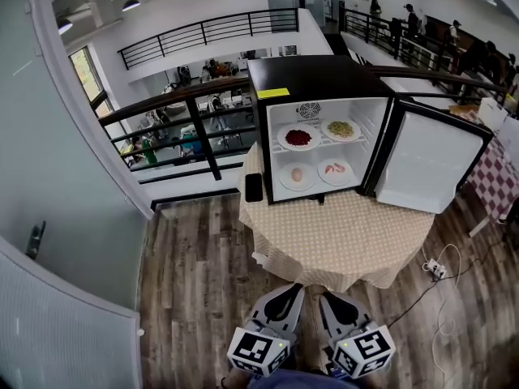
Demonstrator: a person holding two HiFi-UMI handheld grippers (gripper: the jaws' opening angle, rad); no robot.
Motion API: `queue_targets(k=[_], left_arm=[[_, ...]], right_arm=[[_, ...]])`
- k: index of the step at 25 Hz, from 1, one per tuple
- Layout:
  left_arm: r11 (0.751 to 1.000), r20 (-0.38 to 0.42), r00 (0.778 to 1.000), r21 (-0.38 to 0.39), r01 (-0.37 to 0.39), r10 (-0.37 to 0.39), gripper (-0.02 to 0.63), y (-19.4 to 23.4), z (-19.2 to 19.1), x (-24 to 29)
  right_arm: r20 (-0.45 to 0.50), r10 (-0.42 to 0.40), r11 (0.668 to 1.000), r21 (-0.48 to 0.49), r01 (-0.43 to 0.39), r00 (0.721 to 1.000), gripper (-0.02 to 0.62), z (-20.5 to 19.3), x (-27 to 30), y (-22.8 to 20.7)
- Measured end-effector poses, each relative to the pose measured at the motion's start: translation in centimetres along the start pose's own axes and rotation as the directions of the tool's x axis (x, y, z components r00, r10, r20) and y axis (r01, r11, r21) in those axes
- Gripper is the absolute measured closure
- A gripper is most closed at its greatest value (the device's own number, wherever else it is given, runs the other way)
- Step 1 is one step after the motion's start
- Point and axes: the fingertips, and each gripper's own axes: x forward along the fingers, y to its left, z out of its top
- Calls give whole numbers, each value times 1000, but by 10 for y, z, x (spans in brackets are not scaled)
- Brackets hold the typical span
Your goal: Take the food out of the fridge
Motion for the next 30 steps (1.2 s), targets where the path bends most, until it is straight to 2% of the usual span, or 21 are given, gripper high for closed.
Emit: queue_targets(k=[15, 23, 30], left_arm=[[995, -10, 996, 36, 93, -92, 589, 84, 26, 52], [996, -29, 995, 18, 91, -91, 589, 107, 20, 62], [995, -41, 994, 15, 101, -100, 589, 112, 16, 88]], right_arm=[[-11, -74, 997, 28, 75, 997, 578, 26, 100, -18], [-26, -80, 996, 29, 81, 996, 578, 27, 123, -24], [-39, -92, 994, 49, 93, 995, 578, 30, 137, -51]])
